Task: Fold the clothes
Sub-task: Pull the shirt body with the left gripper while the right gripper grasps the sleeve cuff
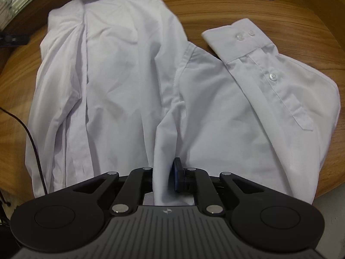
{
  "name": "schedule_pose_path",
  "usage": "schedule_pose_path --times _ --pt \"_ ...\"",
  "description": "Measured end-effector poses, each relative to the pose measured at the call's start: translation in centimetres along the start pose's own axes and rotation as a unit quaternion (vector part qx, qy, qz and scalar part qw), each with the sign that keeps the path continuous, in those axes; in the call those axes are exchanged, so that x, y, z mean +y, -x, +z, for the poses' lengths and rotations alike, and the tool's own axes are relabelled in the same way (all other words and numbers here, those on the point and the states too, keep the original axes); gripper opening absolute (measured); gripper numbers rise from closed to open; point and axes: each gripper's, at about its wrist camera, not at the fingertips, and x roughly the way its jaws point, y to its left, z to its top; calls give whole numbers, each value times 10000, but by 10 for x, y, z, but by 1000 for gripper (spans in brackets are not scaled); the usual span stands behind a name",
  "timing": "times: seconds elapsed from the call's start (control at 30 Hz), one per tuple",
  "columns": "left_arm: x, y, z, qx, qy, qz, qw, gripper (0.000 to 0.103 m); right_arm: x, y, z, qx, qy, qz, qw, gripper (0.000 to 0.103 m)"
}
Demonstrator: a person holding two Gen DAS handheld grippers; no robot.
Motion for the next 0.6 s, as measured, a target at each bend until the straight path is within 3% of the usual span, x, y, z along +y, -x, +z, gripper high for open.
schedule_pose_path --times 0.23,0.4,0.6 --pt "8 79 -65 98 784 654 9947 52 26 9 -25 169 703 349 9968 12" --pt "-6 96 -111 277 1153 893 9889 53 42 16 -42 264 1182 588 9909 13" --pt "-46 85 -150 483 1337 678 9875 60 -1 60 -25 -249 1231 435 9911 44"
